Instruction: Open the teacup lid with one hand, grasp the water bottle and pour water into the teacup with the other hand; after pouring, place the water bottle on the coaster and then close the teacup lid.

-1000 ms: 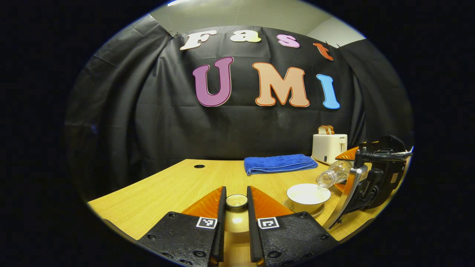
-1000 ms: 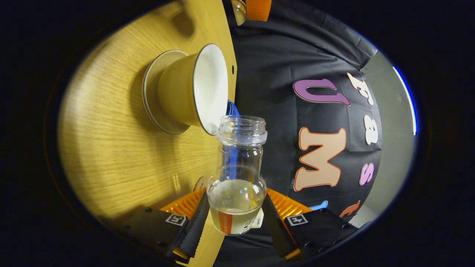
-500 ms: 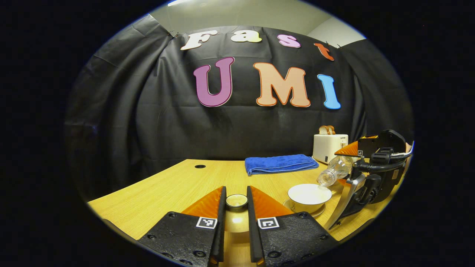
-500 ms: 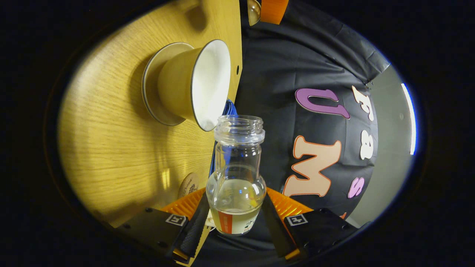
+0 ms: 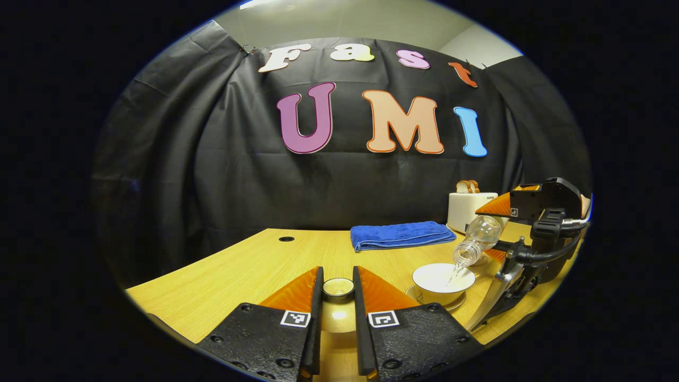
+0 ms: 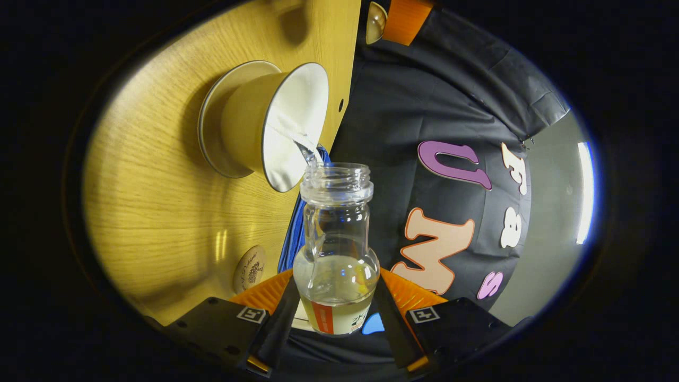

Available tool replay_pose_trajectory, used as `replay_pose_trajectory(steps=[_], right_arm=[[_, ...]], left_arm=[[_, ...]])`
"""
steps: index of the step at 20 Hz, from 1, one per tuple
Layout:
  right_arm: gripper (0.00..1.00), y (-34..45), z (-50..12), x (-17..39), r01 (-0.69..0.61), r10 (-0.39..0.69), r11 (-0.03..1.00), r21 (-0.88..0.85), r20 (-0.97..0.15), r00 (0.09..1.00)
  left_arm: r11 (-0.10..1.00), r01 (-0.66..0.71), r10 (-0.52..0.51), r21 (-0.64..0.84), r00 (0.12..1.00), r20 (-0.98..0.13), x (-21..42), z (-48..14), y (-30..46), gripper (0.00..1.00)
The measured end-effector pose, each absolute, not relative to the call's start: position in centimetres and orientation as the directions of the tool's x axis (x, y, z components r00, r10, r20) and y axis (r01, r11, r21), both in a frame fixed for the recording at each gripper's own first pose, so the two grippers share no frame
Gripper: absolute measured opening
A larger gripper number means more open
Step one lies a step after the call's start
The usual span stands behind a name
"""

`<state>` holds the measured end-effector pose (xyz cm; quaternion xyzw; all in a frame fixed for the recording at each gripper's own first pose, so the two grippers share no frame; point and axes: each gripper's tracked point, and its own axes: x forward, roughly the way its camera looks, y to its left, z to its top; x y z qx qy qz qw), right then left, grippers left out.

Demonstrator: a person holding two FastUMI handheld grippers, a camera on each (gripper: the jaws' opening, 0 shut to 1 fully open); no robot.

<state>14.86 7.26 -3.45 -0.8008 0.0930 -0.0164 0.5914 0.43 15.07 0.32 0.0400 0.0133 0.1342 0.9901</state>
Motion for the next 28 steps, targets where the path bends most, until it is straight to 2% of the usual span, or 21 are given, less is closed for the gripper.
replay_pose_trajectory(steps=[9,10,28], right_arm=[[0.80,7.6,-2.3,15.2,-0.094,-0.137,-0.365,-0.926,-0.046,0.989],[0.83,7.8,-2.0,15.4,-0.089,-0.133,-0.378,-0.922,-0.041,0.990],[0.83,8.6,0.5,16.1,-0.008,-0.066,-0.486,-0.874,0.027,0.997]], left_arm=[[0.960,-0.267,0.269,0.082,0.963,-0.016,0.5,0.4,15.1,0.25],[0.960,-0.267,0.269,0.081,0.963,-0.016,0.5,0.4,15.1,0.25],[0.961,-0.265,0.267,0.081,0.964,-0.013,0.4,0.4,15.1,0.25]])
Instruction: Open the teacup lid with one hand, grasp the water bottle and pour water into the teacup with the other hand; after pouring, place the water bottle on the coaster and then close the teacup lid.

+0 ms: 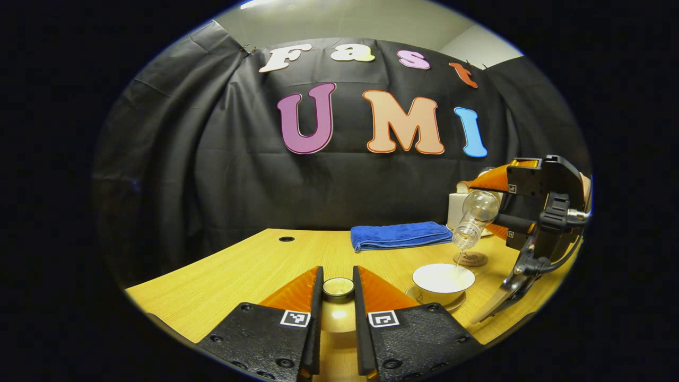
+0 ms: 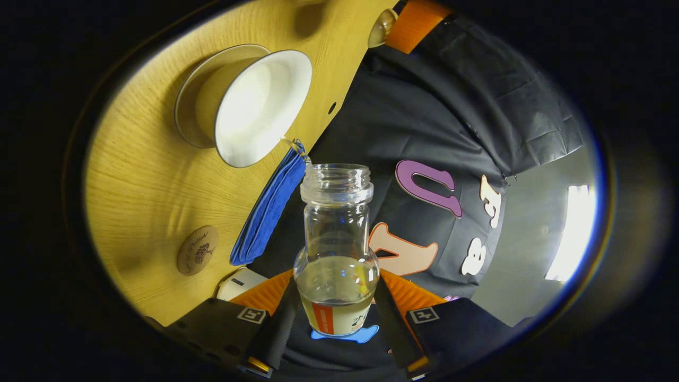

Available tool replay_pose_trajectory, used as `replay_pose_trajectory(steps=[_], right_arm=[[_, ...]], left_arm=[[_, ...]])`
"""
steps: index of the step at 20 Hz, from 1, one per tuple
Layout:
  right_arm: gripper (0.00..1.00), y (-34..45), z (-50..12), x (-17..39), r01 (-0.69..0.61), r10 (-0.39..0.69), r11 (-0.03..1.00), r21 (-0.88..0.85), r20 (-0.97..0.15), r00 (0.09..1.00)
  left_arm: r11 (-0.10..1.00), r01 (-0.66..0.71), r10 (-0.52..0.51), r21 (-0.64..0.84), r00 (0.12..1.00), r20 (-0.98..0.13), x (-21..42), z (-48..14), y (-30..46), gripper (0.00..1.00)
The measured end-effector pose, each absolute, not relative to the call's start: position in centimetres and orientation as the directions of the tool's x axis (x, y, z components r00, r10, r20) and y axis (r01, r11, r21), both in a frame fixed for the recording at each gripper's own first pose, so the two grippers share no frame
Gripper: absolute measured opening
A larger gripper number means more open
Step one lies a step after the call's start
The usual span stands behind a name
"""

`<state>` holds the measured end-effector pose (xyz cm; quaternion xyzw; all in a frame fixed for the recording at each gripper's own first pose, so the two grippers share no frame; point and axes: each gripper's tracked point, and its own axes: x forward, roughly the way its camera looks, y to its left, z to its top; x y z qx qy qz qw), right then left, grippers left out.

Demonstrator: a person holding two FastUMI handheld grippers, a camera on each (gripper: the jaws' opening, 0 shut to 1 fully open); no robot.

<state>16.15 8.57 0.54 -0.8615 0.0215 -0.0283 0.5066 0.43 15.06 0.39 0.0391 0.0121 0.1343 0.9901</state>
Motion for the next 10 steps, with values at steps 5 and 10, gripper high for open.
replay_pose_trajectory(steps=[5,10], right_arm=[[0.83,8.5,-0.9,16.1,-0.024,-0.054,-0.516,-0.856,0.004,0.999],[0.80,8.8,-2.3,16.0,-0.035,-0.044,-0.527,-0.849,-0.013,0.999]], left_arm=[[0.961,-0.262,0.264,0.082,0.964,-0.013,0.4,0.3,15.1,0.25],[0.962,-0.261,0.263,0.082,0.965,-0.013,0.6,0.4,15.1,0.25]])
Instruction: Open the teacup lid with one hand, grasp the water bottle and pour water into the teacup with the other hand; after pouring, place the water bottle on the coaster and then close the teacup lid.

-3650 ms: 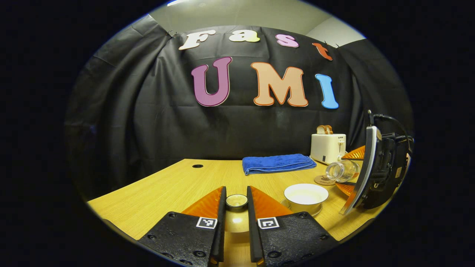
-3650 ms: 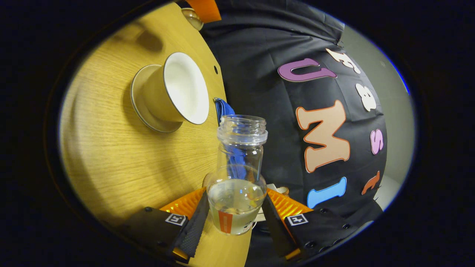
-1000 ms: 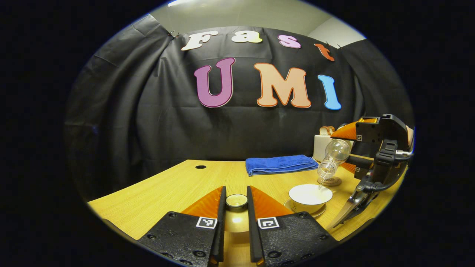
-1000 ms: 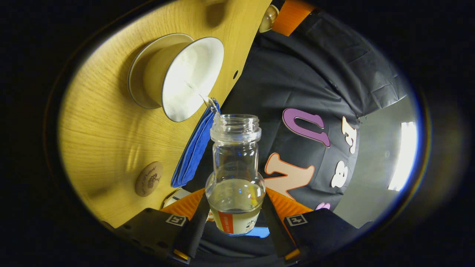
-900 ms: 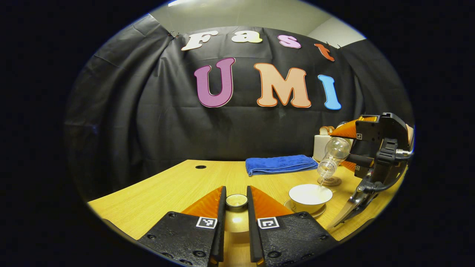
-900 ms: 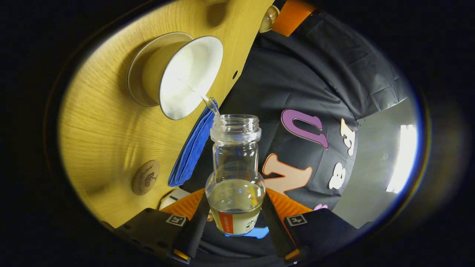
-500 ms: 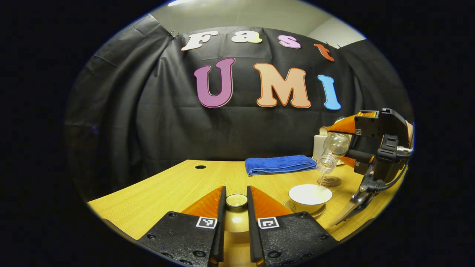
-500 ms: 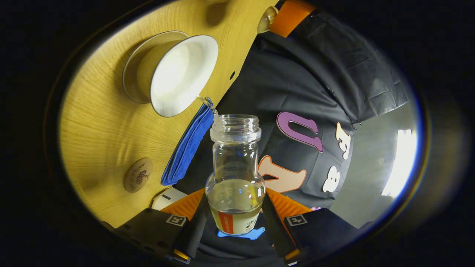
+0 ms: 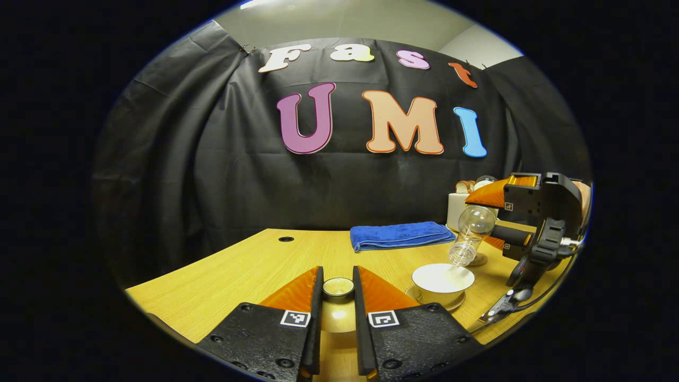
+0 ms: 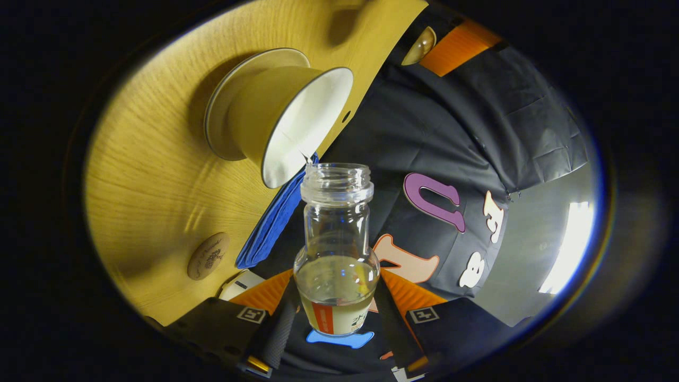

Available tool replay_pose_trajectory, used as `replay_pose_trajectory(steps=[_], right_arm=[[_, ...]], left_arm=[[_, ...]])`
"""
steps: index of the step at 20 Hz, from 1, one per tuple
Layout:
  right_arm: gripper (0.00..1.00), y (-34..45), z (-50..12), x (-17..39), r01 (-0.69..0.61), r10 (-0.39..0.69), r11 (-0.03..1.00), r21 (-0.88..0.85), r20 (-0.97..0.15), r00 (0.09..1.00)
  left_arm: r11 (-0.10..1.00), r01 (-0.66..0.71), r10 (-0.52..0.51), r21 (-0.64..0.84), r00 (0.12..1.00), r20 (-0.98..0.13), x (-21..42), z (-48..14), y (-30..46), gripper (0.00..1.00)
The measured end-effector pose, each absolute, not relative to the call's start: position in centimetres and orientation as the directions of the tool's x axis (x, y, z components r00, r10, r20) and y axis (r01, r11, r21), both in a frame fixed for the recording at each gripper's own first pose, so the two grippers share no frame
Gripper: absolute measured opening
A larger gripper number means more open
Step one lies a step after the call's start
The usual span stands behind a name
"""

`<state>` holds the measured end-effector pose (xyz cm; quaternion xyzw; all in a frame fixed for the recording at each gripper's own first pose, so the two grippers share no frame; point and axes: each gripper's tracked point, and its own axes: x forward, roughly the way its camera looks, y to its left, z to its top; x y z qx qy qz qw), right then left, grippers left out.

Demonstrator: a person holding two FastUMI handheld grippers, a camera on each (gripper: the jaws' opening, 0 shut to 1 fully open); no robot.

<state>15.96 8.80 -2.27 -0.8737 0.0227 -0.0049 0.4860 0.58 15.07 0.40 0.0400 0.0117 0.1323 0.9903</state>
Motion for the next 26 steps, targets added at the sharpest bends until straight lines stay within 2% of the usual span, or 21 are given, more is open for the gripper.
replay_pose_trajectory(steps=[3,4,6,8,9,13,17,22,26], right_arm=[[0.83,8.5,-2.6,15.7,-0.044,-0.049,-0.513,-0.857,-0.022,0.999],[0.84,8.3,-2.7,15.6,-0.054,-0.057,-0.492,-0.869,-0.030,0.998],[0.79,7.3,-3.3,15.5,-0.095,-0.088,-0.406,-0.909,-0.064,0.994],[0.82,6.7,-3.6,15.2,-0.119,-0.116,-0.326,-0.938,-0.085,0.990],[0.80,6.8,-3.5,14.8,-0.115,-0.119,-0.316,-0.942,-0.081,0.990],[0.83,4.9,-4.5,14.0,-0.144,-0.151,-0.263,-0.954,-0.107,0.983],[0.85,3.2,-4.5,13.2,-0.156,-0.211,-0.077,-0.985,-0.137,0.968],[0.85,2.3,-4.0,12.7,-0.126,-0.237,0.255,-0.959,-0.188,0.953],[0.82,2.0,-3.1,12.9,-0.059,-0.230,0.534,-0.843,-0.213,0.950]], left_arm=[[0.962,-0.259,0.261,0.083,0.965,-0.013,0.5,0.4,15.0,0.25],[0.962,-0.259,0.261,0.082,0.965,-0.013,0.5,0.4,15.1,0.25],[0.962,-0.259,0.261,0.082,0.965,-0.013,0.5,0.4,15.0,0.25],[0.962,-0.259,0.261,0.082,0.965,-0.013,0.5,0.4,15.0,0.25],[0.962,-0.259,0.261,0.082,0.965,-0.013,0.5,0.4,15.1,0.25],[0.962,-0.259,0.261,0.082,0.965,-0.012,0.5,0.4,15.1,0.25],[0.962,-0.259,0.261,0.082,0.965,-0.012,0.5,0.4,15.1,0.25],[0.962,-0.260,0.261,0.082,0.965,-0.012,0.4,0.4,15.1,0.25],[0.962,-0.260,0.262,0.083,0.965,-0.012,0.4,0.4,15.1,0.25]])
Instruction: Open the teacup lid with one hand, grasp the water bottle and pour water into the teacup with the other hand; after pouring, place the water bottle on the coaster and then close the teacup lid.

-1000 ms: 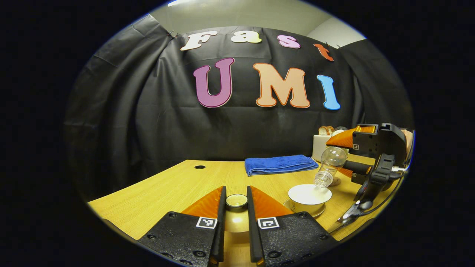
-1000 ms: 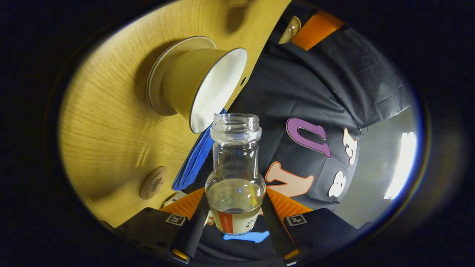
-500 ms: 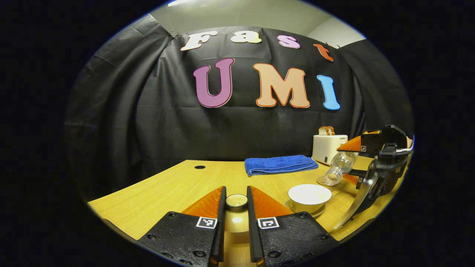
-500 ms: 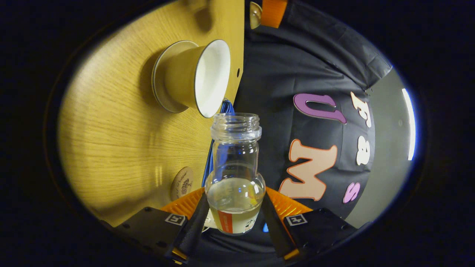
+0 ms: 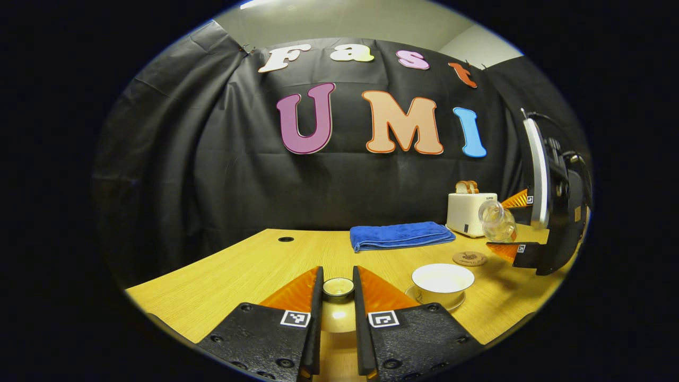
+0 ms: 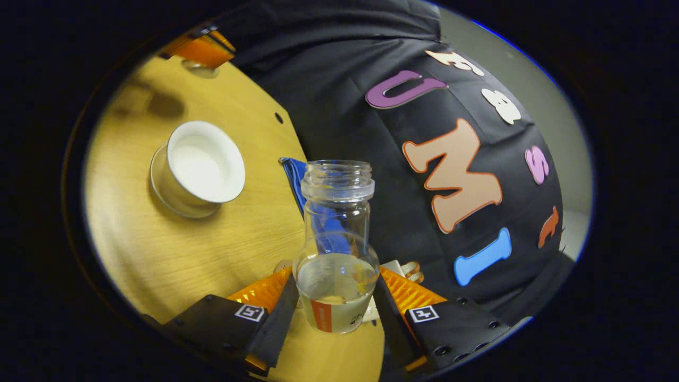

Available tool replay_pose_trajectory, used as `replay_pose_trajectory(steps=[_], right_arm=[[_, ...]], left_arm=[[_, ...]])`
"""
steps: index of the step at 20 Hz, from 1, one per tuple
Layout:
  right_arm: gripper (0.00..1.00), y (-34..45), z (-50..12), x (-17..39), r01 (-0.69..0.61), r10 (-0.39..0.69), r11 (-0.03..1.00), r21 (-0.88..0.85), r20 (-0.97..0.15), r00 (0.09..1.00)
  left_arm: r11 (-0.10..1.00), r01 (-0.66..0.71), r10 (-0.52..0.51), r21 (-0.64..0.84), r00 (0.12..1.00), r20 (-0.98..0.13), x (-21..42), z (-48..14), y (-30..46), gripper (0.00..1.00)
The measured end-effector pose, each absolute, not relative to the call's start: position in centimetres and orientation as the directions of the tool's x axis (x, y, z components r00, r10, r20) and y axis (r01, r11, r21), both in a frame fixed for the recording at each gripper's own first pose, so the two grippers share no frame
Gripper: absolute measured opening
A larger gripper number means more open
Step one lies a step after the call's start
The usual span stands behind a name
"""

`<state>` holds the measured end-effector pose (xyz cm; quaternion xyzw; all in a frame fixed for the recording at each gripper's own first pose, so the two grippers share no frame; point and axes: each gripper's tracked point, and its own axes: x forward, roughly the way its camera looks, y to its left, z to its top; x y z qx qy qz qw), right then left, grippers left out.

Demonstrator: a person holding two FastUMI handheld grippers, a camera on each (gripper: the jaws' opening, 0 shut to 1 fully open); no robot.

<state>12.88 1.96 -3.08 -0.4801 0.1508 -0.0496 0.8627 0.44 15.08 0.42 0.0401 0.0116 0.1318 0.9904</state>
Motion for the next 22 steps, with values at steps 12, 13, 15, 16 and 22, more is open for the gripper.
replay_pose_trajectory(steps=[12,13,15,16,22], right_arm=[[0.83,-2.5,-3.4,14.5,0.148,-0.197,0.972,-0.182,-0.293,0.935],[0.83,-2.6,-3.7,14.7,0.155,-0.189,0.979,-0.135,-0.297,0.936],[0.80,-3.2,-3.9,15.3,0.178,-0.187,0.982,-0.059,-0.300,0.935],[0.84,-3.4,-4.0,15.6,0.191,-0.189,0.981,-0.024,-0.304,0.934],[0.82,-4.6,-4.4,17.0,0.236,-0.208,0.969,0.069,-0.280,0.937]], left_arm=[[0.962,-0.259,0.261,0.082,0.965,-0.013,0.2,0.5,15.1,0.25],[0.962,-0.259,0.261,0.082,0.965,-0.013,0.2,0.5,15.1,0.25],[0.963,-0.258,0.260,0.082,0.965,-0.013,0.2,0.5,15.0,0.25],[0.963,-0.258,0.260,0.082,0.966,-0.013,0.2,0.5,15.1,0.25],[0.964,-0.254,0.256,0.081,0.967,-0.013,0.1,0.7,14.9,0.25]])
